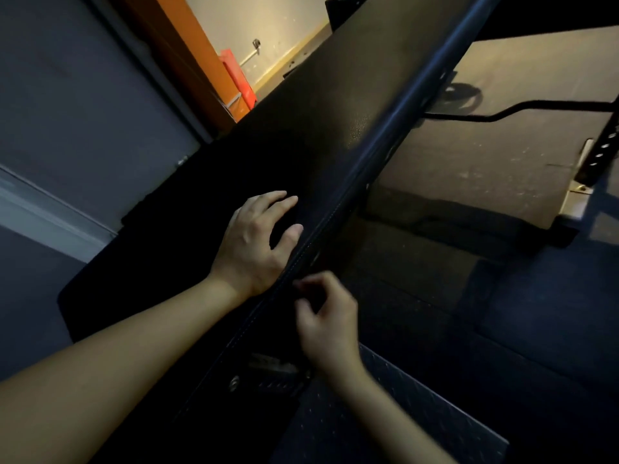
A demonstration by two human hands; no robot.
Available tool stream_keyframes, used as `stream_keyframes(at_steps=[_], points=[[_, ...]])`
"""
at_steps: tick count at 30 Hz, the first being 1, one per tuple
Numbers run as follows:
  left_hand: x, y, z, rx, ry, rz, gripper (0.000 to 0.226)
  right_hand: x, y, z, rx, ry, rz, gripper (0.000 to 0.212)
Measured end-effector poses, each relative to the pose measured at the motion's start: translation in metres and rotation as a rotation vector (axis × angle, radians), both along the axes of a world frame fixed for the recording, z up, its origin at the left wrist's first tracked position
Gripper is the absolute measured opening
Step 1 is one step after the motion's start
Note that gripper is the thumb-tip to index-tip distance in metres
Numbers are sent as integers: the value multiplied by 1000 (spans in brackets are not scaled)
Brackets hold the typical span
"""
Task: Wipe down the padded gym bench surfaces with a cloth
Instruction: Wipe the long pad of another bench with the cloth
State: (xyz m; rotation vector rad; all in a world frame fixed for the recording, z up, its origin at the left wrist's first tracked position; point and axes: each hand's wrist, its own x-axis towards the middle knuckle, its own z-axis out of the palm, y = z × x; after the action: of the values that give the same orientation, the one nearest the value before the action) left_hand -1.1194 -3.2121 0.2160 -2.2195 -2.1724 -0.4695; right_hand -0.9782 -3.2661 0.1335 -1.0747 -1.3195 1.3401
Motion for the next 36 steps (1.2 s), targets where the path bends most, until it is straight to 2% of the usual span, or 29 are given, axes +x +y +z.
stream_keyframes(at_steps=[3,5,7,10,11,16,18,21,23,26,28,30,33,34,36], points=[[-1,0,-1,5,-13,-7,63,18,86,-1,3,-82,-232,19],[-2,1,-2,7,0,-13,66,23,105,1,-17,-96,-298,15],[-3,1,-2,-2,0,-21,68,11,66,-1,26,-63,-229,17],[-3,2,-2,-2,10,-19,69,3,-4,0,94,-48,51,19],[-3,1,-2,-1,13,-16,69,5,3,-1,119,-56,57,19],[-3,1,-3,-7,14,-9,68,25,109,2,61,-184,-286,14],[-4,2,-3,-7,3,-11,68,14,76,2,134,-173,-230,15],[-3,3,-3,2,16,-6,68,11,19,2,316,-213,53,19],[-3,2,-4,-3,9,-4,68,19,52,3,347,-242,-8,18],[-2,2,-3,-18,-5,0,68,37,131,12,148,-239,-224,17],[-1,1,-4,-19,1,0,68,38,138,12,94,-187,-280,16],[0,1,-3,-12,2,3,69,23,95,11,113,-105,-245,14],[0,2,-2,-9,6,-1,69,14,21,9,188,-34,47,17],[0,3,-2,-9,6,-1,69,16,22,9,241,-55,60,16],[-1,3,-2,-14,-8,3,68,24,69,8,292,-124,-73,14]])
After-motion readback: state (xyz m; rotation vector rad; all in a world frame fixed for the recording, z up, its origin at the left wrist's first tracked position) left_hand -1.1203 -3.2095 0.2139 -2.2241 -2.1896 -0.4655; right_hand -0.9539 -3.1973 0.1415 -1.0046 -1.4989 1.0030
